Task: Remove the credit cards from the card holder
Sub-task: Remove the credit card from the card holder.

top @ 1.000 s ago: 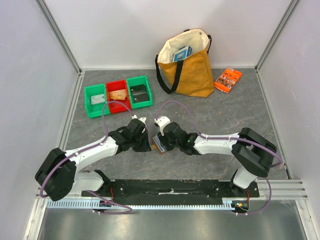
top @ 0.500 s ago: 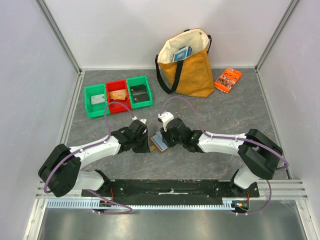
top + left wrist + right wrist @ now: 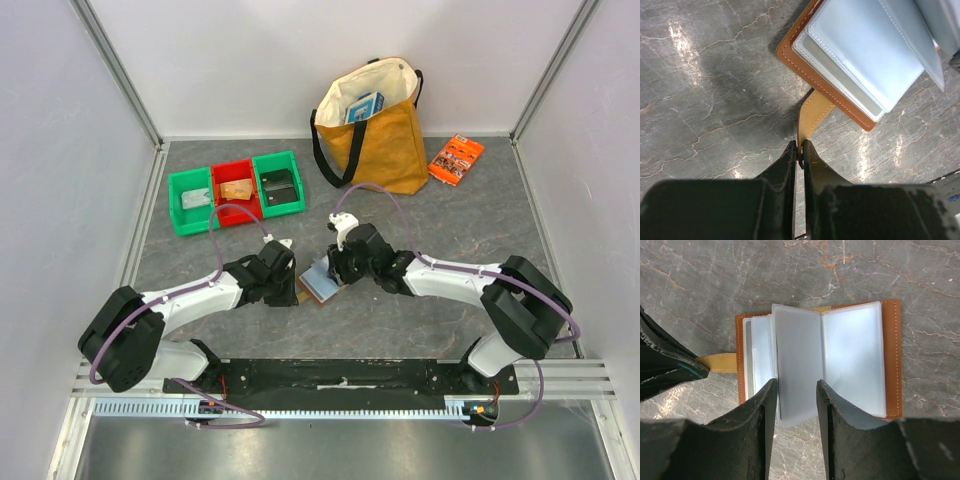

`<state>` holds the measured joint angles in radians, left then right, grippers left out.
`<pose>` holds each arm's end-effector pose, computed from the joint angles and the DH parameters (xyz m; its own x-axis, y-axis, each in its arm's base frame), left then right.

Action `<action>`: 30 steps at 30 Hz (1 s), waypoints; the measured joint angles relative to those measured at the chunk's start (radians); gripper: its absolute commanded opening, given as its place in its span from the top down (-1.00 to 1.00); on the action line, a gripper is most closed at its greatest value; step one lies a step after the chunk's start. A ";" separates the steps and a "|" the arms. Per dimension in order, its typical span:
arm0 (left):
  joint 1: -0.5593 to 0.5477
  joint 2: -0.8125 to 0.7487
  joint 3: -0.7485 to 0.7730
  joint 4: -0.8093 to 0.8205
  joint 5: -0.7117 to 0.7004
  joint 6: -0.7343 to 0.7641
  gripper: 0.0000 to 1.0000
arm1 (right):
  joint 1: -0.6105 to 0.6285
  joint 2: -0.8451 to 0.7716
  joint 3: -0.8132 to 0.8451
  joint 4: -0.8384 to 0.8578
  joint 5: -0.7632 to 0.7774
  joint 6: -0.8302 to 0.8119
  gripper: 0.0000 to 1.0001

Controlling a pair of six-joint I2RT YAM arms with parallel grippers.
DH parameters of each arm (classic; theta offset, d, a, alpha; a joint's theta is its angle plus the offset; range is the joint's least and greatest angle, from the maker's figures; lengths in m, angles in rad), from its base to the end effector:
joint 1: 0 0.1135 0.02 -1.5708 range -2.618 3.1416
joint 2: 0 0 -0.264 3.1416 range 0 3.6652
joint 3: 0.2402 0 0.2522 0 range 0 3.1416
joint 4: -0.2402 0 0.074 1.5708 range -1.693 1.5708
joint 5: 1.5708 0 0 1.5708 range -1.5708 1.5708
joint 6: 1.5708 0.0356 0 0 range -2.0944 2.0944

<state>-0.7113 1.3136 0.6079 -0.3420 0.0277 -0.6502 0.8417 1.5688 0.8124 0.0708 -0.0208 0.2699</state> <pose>0.1758 -0.1528 0.1607 -0.9237 -0.0028 -0.3831 0.1305 0.9379 -0.3215 0.2151 0.2419 0.1836 -0.6082 -0.2807 -0.7425 -0.6165 0.7563 0.2191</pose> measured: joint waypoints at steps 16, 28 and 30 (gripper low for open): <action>0.000 0.002 -0.007 -0.005 0.000 0.000 0.97 | -0.060 -0.039 -0.005 -0.048 0.039 -0.007 -0.19; 0.000 0.000 -0.009 -0.026 -0.027 0.000 0.95 | -0.060 -0.021 0.029 -0.056 0.010 -0.058 0.22; 0.000 -0.001 -0.009 -0.028 -0.036 0.000 0.92 | -0.060 -0.002 0.043 -0.055 0.009 -0.063 0.29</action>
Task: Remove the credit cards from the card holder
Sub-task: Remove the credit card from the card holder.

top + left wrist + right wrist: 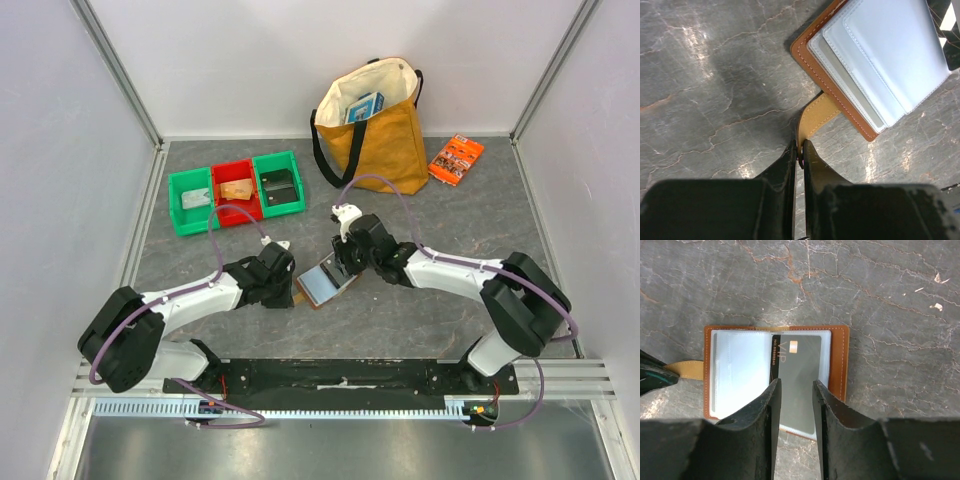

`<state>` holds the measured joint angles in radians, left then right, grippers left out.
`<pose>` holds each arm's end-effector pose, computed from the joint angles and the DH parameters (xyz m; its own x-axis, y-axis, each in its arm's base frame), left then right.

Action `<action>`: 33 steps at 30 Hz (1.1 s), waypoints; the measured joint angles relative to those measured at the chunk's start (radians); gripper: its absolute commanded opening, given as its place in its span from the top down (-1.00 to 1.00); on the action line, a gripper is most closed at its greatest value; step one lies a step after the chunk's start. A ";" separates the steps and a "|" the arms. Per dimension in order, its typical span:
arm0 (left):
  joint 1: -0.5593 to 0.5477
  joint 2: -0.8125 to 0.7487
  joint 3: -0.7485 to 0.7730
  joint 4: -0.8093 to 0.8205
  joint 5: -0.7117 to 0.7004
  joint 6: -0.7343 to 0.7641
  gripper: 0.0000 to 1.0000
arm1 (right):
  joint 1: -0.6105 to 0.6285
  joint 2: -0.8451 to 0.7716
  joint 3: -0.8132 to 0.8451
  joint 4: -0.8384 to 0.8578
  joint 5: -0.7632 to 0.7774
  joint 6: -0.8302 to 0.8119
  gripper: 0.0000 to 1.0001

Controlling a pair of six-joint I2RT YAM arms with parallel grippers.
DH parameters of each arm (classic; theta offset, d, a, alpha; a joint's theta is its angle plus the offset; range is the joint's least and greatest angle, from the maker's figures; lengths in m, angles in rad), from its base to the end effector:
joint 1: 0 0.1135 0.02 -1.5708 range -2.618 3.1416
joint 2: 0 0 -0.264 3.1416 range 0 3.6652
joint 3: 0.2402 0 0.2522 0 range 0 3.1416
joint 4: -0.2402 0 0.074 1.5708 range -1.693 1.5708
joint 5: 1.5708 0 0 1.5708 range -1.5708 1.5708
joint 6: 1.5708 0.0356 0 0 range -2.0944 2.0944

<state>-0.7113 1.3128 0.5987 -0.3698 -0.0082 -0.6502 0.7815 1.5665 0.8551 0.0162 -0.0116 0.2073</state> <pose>0.1732 -0.1488 0.1568 -0.9263 -0.0008 -0.3768 0.1120 0.9542 -0.2775 0.2324 0.2311 0.1928 -0.5912 -0.2967 -0.7500 -0.6018 0.7813 0.1653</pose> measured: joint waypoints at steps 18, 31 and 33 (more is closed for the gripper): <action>0.003 -0.092 0.154 -0.120 -0.126 -0.017 -0.20 | -0.007 0.068 -0.090 0.104 -0.037 0.040 0.43; 0.003 -0.060 0.293 0.077 0.039 -0.081 -0.07 | -0.011 0.050 -0.136 0.164 -0.042 0.072 0.46; 0.003 -0.012 0.239 0.143 0.061 -0.122 0.02 | -0.015 0.044 -0.148 0.172 -0.043 0.083 0.46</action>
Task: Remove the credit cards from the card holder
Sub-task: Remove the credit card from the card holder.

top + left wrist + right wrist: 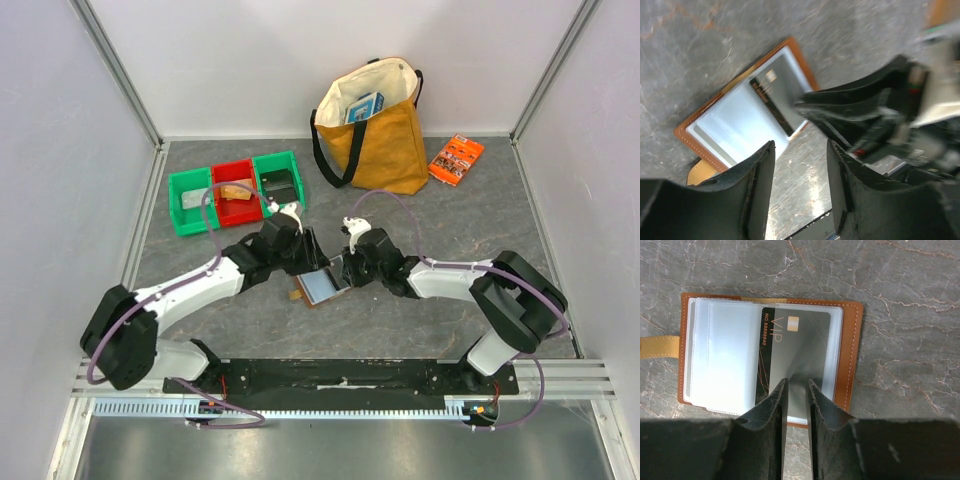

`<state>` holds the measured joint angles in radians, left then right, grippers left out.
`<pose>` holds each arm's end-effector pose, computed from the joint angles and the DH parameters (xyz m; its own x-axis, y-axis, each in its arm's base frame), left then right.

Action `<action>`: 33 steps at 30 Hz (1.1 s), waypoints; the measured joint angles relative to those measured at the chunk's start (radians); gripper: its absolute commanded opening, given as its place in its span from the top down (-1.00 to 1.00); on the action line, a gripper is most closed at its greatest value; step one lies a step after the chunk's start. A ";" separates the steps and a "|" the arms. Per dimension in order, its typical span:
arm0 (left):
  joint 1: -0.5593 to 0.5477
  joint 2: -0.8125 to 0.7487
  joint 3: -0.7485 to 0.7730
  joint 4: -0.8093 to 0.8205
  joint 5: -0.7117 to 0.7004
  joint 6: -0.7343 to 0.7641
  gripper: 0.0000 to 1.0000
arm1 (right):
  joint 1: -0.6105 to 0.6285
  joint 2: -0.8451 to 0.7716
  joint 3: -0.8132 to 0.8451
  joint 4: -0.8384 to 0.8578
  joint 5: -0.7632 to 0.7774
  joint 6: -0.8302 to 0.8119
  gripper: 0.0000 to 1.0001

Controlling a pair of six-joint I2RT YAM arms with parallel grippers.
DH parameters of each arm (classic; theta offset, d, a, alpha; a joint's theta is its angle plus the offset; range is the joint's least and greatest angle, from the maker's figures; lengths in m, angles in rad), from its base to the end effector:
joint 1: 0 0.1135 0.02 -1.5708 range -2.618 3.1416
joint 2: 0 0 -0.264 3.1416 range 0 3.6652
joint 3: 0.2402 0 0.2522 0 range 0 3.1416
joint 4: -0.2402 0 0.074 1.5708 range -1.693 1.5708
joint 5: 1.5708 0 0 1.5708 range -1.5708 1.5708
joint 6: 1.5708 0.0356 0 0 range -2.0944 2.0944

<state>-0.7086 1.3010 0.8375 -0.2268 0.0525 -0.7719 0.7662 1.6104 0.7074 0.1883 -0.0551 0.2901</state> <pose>0.2114 -0.1837 0.2423 -0.8212 -0.2135 -0.5292 0.1505 0.8135 -0.5618 0.2234 0.2177 0.1503 -0.6591 -0.2379 -0.7134 -0.5570 0.7918 0.2506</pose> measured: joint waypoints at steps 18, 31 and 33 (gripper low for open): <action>0.000 0.251 -0.099 0.263 0.021 -0.193 0.16 | -0.092 -0.019 -0.097 0.131 -0.143 0.114 0.51; 0.000 0.329 -0.099 0.315 0.010 -0.243 0.15 | -0.123 -0.010 -0.120 0.174 -0.218 0.157 0.52; 0.000 0.333 -0.099 0.320 0.010 -0.249 0.16 | -0.125 -0.009 -0.121 0.178 -0.226 0.162 0.52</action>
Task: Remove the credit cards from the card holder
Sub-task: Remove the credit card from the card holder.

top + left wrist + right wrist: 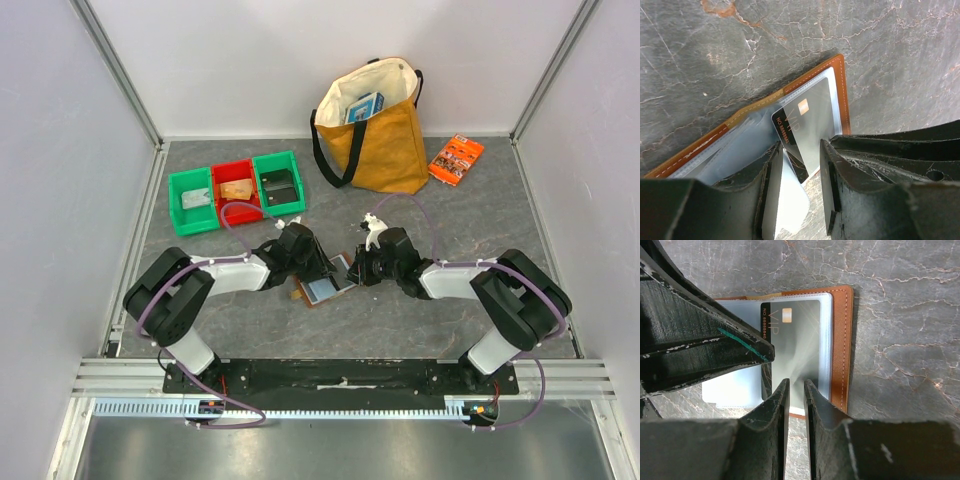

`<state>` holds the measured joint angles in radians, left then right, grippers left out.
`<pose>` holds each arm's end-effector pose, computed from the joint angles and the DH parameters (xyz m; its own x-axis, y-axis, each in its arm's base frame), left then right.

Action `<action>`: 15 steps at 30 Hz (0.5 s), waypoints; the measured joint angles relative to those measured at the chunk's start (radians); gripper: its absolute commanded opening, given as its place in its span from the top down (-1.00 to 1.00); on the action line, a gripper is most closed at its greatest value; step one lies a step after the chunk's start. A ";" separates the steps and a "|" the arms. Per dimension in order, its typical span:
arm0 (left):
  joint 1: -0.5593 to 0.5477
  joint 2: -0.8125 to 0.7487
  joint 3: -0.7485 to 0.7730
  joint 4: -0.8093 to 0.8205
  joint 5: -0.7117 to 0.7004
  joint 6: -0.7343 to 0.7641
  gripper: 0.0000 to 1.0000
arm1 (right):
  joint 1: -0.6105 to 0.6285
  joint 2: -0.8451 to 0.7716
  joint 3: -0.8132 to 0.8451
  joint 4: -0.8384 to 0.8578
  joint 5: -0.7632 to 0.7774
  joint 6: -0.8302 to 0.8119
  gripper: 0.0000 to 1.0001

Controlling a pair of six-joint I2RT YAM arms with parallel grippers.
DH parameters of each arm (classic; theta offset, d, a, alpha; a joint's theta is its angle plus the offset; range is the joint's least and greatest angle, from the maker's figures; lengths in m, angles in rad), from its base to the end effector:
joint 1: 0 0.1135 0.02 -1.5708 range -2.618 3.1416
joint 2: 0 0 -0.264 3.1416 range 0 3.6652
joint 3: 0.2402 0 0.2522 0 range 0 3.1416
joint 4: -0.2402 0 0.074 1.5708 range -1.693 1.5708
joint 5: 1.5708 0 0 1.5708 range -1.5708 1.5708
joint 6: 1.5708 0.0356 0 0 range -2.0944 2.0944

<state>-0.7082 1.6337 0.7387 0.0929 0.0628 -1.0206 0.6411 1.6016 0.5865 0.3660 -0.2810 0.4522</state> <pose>0.2361 -0.2052 0.1447 -0.8671 -0.3775 -0.3250 -0.1086 0.7801 -0.6162 0.2301 0.1841 0.1355 -0.7642 -0.0465 -0.6433 -0.4644 0.7317 0.4989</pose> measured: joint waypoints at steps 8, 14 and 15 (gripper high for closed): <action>0.001 0.004 -0.020 0.036 0.000 -0.014 0.39 | -0.007 0.003 -0.006 0.015 -0.021 0.010 0.51; 0.002 -0.015 -0.060 0.083 0.012 -0.017 0.43 | -0.014 0.008 -0.010 0.024 -0.039 0.020 0.51; 0.002 -0.021 -0.066 0.087 0.018 -0.017 0.43 | -0.016 0.008 -0.010 0.026 -0.040 0.021 0.51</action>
<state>-0.7063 1.6127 0.6731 0.1802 0.0807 -1.0378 0.6254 1.6096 0.5770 0.3916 -0.3214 0.4728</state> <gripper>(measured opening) 0.291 0.244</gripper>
